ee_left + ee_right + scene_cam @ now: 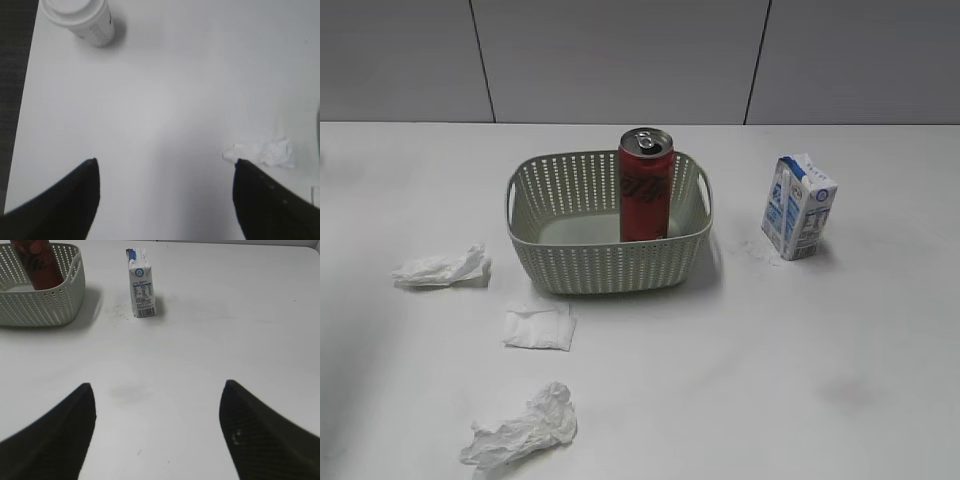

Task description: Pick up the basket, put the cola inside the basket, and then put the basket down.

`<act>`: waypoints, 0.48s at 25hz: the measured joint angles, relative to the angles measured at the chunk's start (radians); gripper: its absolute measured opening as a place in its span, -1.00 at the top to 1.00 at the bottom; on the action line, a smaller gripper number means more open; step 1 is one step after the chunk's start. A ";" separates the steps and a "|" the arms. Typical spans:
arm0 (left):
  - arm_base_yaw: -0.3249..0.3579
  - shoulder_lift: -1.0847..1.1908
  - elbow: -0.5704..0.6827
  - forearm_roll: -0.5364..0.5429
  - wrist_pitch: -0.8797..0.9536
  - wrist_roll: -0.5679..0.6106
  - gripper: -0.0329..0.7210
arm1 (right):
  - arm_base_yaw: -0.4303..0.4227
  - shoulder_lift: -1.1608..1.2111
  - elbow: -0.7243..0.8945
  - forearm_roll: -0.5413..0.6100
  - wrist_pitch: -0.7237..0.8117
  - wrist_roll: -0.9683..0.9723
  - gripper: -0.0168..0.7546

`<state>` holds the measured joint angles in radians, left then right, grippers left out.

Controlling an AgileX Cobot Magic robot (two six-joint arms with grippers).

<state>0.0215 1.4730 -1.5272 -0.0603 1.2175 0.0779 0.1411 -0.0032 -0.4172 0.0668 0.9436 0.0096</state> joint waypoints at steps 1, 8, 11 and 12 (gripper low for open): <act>0.000 -0.044 0.044 0.001 0.001 0.002 -0.75 | 0.000 0.000 0.000 0.006 0.000 0.000 -0.55; 0.000 -0.397 0.361 0.005 -0.045 0.006 -0.70 | 0.000 0.000 0.000 0.026 0.000 0.001 -0.55; 0.000 -0.552 0.487 0.005 -0.072 0.006 -0.69 | 0.000 0.000 0.000 0.026 0.000 0.001 -0.55; 0.000 -0.606 0.523 0.005 -0.080 0.006 -0.68 | 0.000 0.000 0.000 0.026 0.000 0.001 -0.55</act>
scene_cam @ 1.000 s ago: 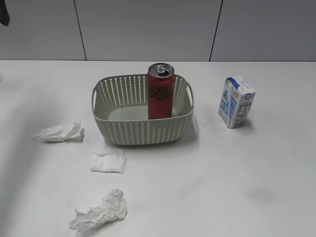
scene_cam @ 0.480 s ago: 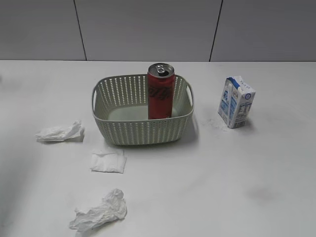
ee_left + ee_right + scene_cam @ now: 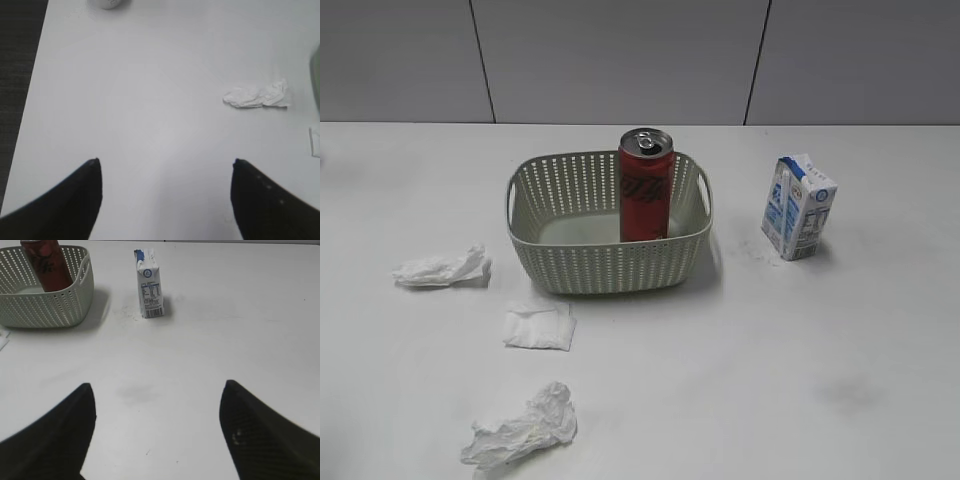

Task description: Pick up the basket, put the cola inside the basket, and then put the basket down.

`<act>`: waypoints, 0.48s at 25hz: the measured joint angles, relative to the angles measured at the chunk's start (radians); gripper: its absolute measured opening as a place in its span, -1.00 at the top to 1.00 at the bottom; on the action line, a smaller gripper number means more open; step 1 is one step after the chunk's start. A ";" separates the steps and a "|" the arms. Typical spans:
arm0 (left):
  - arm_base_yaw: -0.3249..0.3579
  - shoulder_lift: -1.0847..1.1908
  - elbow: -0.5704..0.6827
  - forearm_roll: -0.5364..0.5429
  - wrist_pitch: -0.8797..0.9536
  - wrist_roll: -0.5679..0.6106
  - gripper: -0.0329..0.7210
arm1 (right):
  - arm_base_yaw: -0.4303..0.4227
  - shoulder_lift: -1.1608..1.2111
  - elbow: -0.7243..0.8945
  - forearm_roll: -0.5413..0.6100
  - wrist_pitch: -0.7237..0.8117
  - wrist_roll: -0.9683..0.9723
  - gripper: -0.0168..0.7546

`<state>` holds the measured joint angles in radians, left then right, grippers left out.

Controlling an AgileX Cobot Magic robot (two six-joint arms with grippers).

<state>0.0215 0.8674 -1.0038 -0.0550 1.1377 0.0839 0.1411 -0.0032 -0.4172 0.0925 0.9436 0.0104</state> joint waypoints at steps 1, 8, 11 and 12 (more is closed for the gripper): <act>0.000 -0.045 0.044 0.000 -0.005 0.000 -0.67 | 0.000 0.000 0.000 0.000 0.000 0.000 -0.55; 0.000 -0.432 0.319 0.000 -0.062 0.000 -0.65 | 0.000 0.000 0.000 0.001 0.000 -0.001 -0.55; 0.000 -0.574 0.409 0.000 -0.071 0.000 -0.65 | 0.000 0.000 0.000 0.002 0.000 -0.001 -0.55; 0.000 -0.620 0.437 0.000 -0.071 0.000 -0.65 | 0.000 0.000 0.000 0.002 0.000 -0.001 -0.55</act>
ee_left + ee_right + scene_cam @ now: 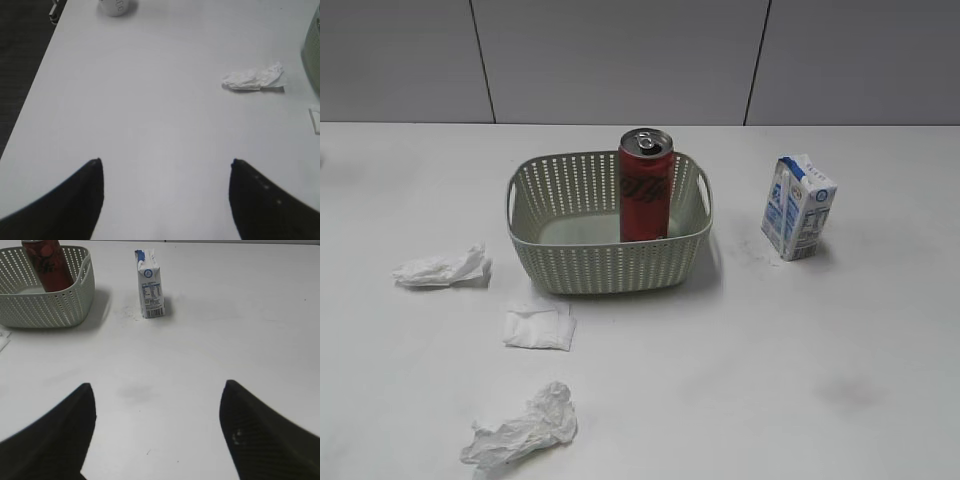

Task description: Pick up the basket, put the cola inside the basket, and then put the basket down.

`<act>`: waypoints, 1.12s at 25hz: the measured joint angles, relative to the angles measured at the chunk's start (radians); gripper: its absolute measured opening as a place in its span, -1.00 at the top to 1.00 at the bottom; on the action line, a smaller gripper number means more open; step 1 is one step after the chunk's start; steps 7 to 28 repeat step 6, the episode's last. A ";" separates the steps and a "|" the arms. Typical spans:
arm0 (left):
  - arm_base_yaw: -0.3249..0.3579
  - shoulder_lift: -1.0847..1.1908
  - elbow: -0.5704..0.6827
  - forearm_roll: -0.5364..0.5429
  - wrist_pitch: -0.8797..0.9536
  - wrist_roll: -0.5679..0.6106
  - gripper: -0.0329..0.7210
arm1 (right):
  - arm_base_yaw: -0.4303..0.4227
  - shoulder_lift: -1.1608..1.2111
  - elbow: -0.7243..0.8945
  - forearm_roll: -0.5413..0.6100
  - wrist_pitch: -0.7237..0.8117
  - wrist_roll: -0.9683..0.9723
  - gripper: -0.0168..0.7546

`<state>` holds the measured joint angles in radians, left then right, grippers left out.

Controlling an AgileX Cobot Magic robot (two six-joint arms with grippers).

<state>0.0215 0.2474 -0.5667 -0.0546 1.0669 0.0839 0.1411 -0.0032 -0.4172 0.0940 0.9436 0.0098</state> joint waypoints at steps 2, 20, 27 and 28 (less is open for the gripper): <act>0.000 -0.086 0.041 0.000 -0.003 0.000 -0.65 | 0.000 0.000 0.000 0.000 0.000 0.000 -0.55; 0.000 -0.209 0.056 0.000 -0.013 0.000 -0.65 | 0.000 0.000 0.000 0.000 0.000 0.000 -0.55; 0.000 -0.209 0.056 0.000 -0.013 0.000 -0.65 | 0.000 0.000 0.000 0.000 0.000 0.000 -0.55; 0.000 -0.209 0.056 0.000 -0.013 0.000 -0.65 | 0.000 0.000 0.000 0.000 0.000 0.000 -0.55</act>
